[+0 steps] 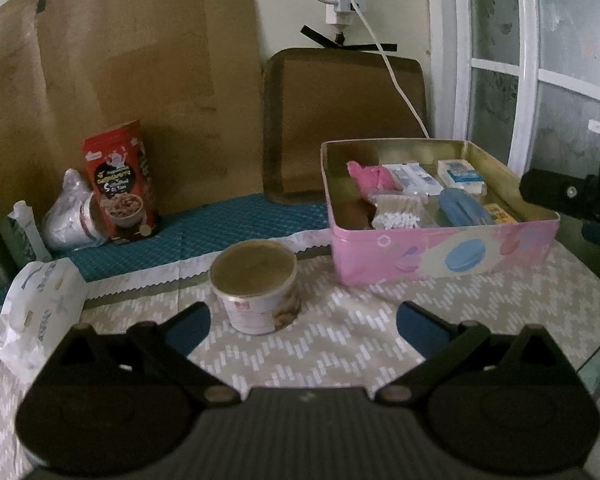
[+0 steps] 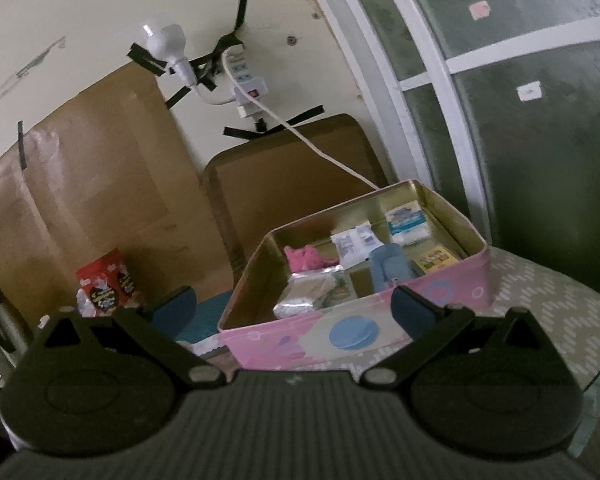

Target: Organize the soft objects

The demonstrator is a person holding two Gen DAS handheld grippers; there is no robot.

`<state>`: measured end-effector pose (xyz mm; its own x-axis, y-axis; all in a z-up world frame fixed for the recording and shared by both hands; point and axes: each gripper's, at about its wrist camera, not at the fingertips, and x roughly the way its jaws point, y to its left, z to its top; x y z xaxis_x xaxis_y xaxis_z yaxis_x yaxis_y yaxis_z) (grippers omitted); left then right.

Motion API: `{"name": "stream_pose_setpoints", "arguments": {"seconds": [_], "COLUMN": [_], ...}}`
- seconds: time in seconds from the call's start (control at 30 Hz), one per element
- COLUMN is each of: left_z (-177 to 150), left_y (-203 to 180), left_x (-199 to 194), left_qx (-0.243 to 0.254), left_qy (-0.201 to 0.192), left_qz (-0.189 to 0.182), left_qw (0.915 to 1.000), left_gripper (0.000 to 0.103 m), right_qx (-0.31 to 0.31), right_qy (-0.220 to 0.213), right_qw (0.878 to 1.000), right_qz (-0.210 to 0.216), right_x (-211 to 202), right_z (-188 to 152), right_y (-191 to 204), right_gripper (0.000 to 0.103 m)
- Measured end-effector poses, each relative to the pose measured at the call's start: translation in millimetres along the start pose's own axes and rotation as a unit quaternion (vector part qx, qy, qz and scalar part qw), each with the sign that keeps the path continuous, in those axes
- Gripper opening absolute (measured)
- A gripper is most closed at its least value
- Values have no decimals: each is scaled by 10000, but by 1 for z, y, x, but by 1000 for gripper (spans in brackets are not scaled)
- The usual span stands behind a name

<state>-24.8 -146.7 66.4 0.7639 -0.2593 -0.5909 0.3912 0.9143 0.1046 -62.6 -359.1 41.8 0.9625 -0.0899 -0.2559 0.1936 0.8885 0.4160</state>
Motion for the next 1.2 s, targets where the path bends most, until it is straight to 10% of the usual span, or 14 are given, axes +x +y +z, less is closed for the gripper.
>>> {"name": "stream_pose_setpoints", "arguments": {"seconds": [1.2], "left_z": [-23], "left_y": [56], "left_x": [-34], "left_qx": [-616], "left_qy": [-476], "left_qz": [-281], "left_qw": [9966], "left_gripper": [103], "right_qx": [-256], "right_qy": [77], "right_qw": [9994], "right_qz": [-233], "right_x": [-20], "right_z": [-7], "right_y": [36], "right_gripper": [103]}}
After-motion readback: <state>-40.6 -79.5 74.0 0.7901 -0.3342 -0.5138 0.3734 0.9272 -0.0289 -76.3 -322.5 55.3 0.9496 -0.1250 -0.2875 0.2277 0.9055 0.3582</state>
